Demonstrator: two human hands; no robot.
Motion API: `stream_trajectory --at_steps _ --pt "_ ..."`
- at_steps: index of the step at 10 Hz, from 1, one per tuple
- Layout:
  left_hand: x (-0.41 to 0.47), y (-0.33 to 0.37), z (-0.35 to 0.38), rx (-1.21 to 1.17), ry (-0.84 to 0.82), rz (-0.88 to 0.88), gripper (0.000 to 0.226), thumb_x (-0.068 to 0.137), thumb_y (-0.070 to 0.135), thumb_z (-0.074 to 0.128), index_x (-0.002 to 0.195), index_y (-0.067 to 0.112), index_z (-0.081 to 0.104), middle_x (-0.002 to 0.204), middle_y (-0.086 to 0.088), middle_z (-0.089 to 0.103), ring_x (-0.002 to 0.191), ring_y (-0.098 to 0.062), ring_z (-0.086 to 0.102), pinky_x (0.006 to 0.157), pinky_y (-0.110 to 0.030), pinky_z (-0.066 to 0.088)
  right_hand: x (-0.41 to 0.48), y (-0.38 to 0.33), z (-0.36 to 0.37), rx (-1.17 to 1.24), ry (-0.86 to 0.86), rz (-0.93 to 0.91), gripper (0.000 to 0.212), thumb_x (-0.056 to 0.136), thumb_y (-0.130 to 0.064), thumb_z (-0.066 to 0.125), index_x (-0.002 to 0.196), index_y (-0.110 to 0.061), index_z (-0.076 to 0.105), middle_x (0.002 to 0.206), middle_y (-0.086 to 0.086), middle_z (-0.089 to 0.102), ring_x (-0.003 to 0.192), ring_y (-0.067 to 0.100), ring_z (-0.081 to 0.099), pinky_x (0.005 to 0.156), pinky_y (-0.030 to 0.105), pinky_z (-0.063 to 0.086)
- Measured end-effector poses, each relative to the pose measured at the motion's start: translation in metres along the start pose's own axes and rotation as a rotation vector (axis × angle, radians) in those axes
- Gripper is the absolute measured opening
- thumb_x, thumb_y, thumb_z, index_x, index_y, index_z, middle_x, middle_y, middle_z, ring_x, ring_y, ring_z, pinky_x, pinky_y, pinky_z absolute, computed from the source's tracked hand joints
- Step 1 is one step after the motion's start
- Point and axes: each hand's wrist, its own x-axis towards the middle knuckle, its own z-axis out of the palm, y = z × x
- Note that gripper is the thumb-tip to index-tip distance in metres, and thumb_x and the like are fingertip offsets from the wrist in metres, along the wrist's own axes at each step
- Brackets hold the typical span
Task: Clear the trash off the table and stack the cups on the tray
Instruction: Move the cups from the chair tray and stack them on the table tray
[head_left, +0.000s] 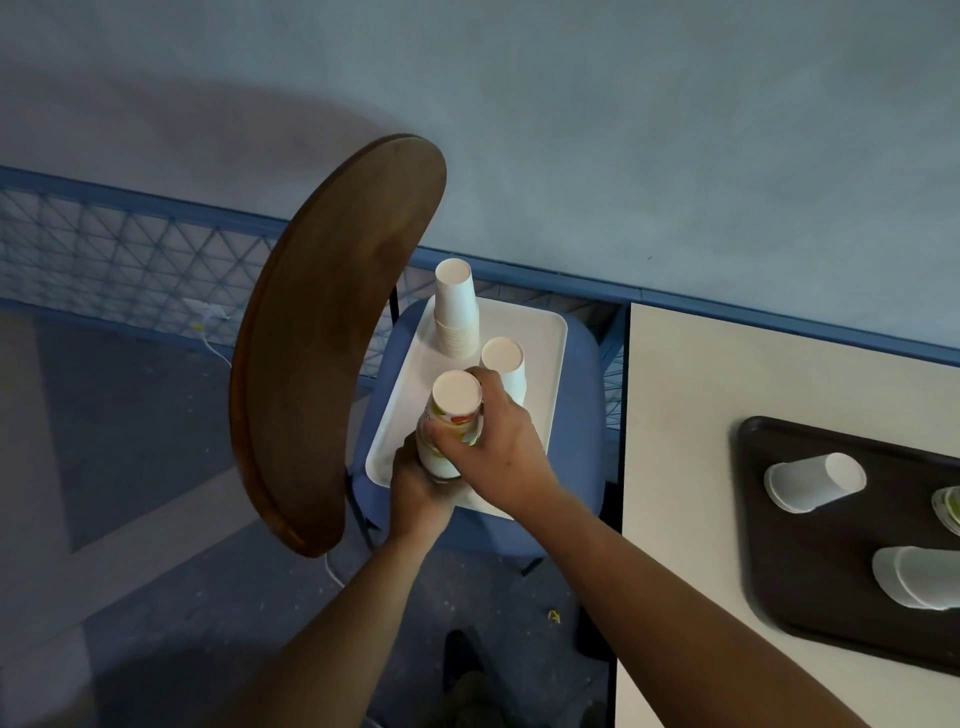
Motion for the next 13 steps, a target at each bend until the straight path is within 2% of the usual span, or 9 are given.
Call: stream_trajectory --at_steps 1,2,4,5,7,8,10,12,13 --pt "-0.016 0.017 0.004 -0.149 0.007 0.039 0.078 0.068 0.031 0.093 0.133 0.040 0.051 0.132 0.024 0.061 0.121 0.011 0.057 0.100 -0.011 0.044 -0.002 -0.005 -0.013 0.021 0.034 -0.003 0.058 0.085 -0.052 0.073 0.131 -0.031 0.045 0.127 -0.011 0.062 0.113 0.010 0.062 0.094 0.035 0.057" --pt "-0.030 0.033 0.006 -0.134 0.035 0.041 0.080 0.064 0.036 0.094 0.129 0.045 0.049 0.126 0.026 0.061 0.116 0.010 0.058 0.089 -0.004 0.041 -0.007 -0.008 -0.028 0.022 0.038 -0.002 0.059 0.085 -0.050 0.075 0.132 -0.029 0.047 0.128 -0.009 0.064 0.113 0.012 0.063 0.094 0.040 0.058" --pt "-0.060 0.060 0.014 -0.074 0.021 0.142 0.073 0.063 0.017 0.100 0.110 0.046 0.052 0.104 0.042 0.054 0.092 0.024 0.055 0.073 0.008 0.035 -0.024 -0.011 -0.067 0.009 0.024 -0.048 0.059 0.083 -0.041 0.080 0.132 -0.025 0.052 0.122 -0.009 0.064 0.107 0.005 0.063 0.088 0.022 0.055" --pt "-0.073 0.065 0.020 -0.080 -0.010 0.180 0.075 0.063 0.026 0.100 0.121 0.044 0.055 0.111 0.037 0.063 0.107 0.020 0.059 0.078 0.003 0.042 -0.034 -0.013 -0.092 0.000 0.015 -0.048 0.058 0.082 -0.038 0.082 0.130 -0.023 0.053 0.120 -0.008 0.065 0.103 0.003 0.062 0.080 0.012 0.049" --pt "-0.126 0.094 0.037 -0.004 -0.071 0.224 0.086 0.068 0.040 0.094 0.138 0.043 0.044 0.115 0.028 0.062 0.093 0.010 0.061 0.070 0.002 0.043 -0.068 -0.013 -0.144 -0.001 0.043 -0.014 0.056 0.083 -0.040 0.081 0.128 -0.022 0.054 0.115 -0.011 0.065 0.097 0.002 0.063 0.073 0.008 0.048" --pt "-0.157 0.103 0.052 0.011 -0.109 0.264 0.089 0.062 0.047 0.097 0.135 0.045 0.045 0.113 0.033 0.062 0.094 0.017 0.060 0.075 0.000 0.046 -0.097 -0.011 -0.170 -0.012 0.066 -0.015 0.055 0.083 -0.041 0.080 0.127 -0.021 0.056 0.116 -0.008 0.067 0.100 0.007 0.066 0.083 0.020 0.056" --pt "-0.245 0.123 0.097 0.024 -0.168 0.309 0.076 0.069 0.042 0.094 0.131 0.038 0.049 0.108 0.026 0.063 0.089 0.009 0.061 0.066 0.004 0.043 -0.185 0.000 -0.238 -0.041 0.119 -0.039 0.048 0.085 -0.045 0.077 0.123 -0.023 0.057 0.111 -0.010 0.066 0.096 0.006 0.064 0.073 0.013 0.050" --pt "-0.338 0.138 0.160 -0.006 -0.206 0.354 0.073 0.065 0.041 0.096 0.123 0.042 0.052 0.104 0.027 0.068 0.088 0.023 0.061 0.068 0.000 0.046 -0.279 0.026 -0.311 -0.072 0.202 -0.051 0.047 0.082 -0.049 0.077 0.117 -0.024 0.059 0.108 -0.010 0.069 0.096 0.006 0.067 0.081 0.029 0.059" --pt "-0.371 0.142 0.185 0.007 -0.221 0.364 0.072 0.063 0.050 0.096 0.121 0.048 0.054 0.101 0.031 0.070 0.092 0.015 0.065 0.073 -0.008 0.052 -0.311 0.039 -0.340 -0.109 0.234 -0.047 0.048 0.083 -0.051 0.076 0.118 -0.024 0.058 0.109 -0.011 0.068 0.096 0.007 0.067 0.082 0.028 0.059"
